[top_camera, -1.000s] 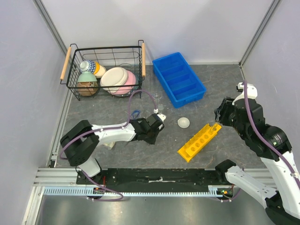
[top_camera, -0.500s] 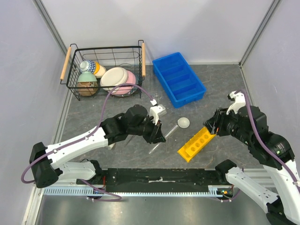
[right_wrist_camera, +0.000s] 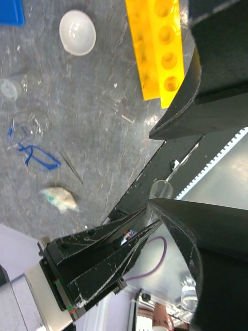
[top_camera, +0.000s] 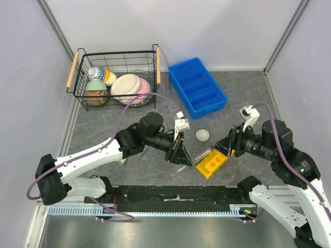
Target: Organize the chemistry lab equipment
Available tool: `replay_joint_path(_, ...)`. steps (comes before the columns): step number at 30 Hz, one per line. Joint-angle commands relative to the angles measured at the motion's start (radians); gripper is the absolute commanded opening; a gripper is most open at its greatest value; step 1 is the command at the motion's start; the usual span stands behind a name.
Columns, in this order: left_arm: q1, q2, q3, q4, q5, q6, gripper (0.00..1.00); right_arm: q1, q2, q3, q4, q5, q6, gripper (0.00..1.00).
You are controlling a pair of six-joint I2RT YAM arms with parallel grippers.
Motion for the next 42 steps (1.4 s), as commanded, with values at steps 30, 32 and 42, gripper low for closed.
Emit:
replay_joint_path(30,0.025,0.045,-0.007,0.357,0.261,-0.145,0.02,0.006,-0.096,-0.069,0.21,-0.227,0.18,0.55)
replay_joint_path(32,0.028,0.045,-0.008,0.364,0.258,-0.146,0.02,0.006,-0.096,-0.075,0.225,-0.231,0.192,0.52)
replay_joint_path(42,0.031,0.051,-0.012,0.374,0.258,-0.148,0.02,0.006,-0.088,-0.08,0.254,-0.237,0.206,0.37)
